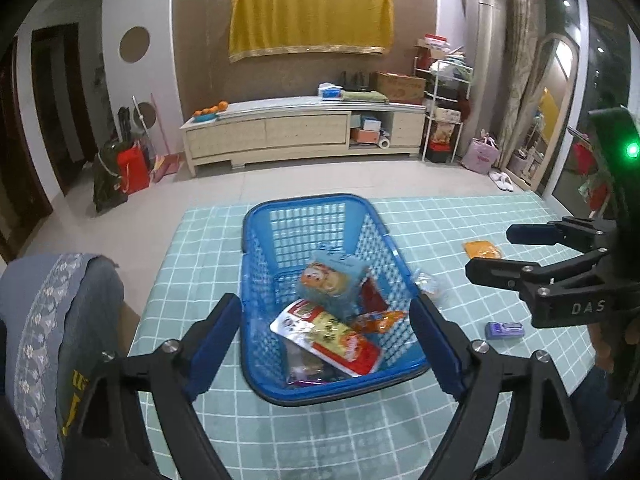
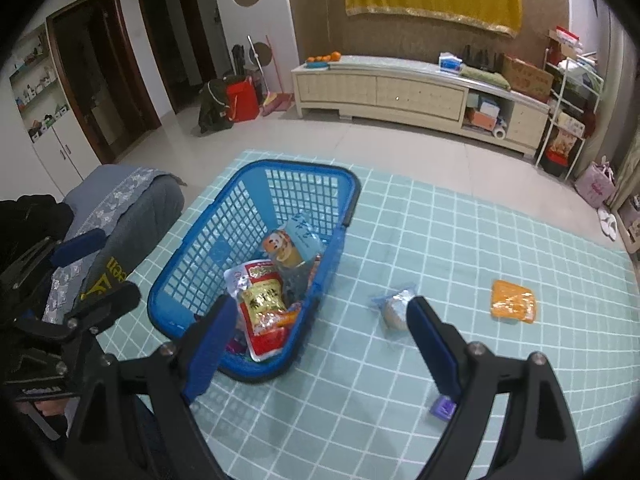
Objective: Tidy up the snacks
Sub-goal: 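Withdraw both tools from the basket toward the remaining snacks, then close the left tool on the clear bag of round cookies, then grasp the orange pouch with the right tool while the left tool holds the cookie bag, then carry the cookie bag and orange pouch over the blue basket with both tools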
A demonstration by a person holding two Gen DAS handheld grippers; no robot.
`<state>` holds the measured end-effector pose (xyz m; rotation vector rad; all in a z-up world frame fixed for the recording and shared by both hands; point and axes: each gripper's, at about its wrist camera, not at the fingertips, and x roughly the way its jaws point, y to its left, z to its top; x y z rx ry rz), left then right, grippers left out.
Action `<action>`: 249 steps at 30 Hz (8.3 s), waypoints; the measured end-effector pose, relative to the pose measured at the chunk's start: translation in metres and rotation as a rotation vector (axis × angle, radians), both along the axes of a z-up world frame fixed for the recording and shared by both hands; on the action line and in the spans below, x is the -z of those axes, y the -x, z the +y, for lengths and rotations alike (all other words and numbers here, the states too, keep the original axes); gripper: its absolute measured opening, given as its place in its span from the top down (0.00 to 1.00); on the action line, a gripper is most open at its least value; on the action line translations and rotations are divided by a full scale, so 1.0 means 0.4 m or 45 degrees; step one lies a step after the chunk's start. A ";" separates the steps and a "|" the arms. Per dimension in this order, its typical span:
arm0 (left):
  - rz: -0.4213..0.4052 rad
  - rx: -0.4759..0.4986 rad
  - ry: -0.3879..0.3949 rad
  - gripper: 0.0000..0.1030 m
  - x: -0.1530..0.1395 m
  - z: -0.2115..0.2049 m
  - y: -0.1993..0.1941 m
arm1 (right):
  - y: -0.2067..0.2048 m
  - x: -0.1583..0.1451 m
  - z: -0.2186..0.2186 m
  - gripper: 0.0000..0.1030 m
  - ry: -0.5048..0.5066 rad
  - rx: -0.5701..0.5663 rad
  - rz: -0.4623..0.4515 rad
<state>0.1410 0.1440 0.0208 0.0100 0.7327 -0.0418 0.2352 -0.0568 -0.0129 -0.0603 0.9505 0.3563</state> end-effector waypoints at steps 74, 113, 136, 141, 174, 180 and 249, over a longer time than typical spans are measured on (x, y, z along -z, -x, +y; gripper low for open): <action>0.566 -0.229 0.135 0.00 0.401 -0.417 -0.503 | -0.231 0.289 -0.559 0.00 0.029 0.232 0.142; 0.582 -0.257 0.075 0.48 0.474 -0.416 -0.476 | -0.302 0.395 -0.651 0.00 -0.118 0.357 0.350; 0.524 -0.094 0.074 0.49 0.464 -0.423 -0.523 | -0.417 0.492 -0.550 0.00 0.203 0.408 0.531; 0.532 -0.090 0.088 0.49 0.464 -0.415 -0.512 | -0.432 0.502 -0.516 0.00 0.257 0.405 0.547; 0.516 -0.041 0.110 0.49 0.451 -0.426 -0.502 | -0.328 0.436 -0.480 0.65 0.228 0.271 0.468; 0.512 -0.023 0.098 0.49 0.448 -0.434 -0.500 | -0.307 0.438 -0.491 0.75 0.144 0.281 0.464; 0.273 -0.174 0.104 0.49 0.155 0.094 -0.124 | -0.113 0.058 0.078 0.86 -0.153 -0.188 0.233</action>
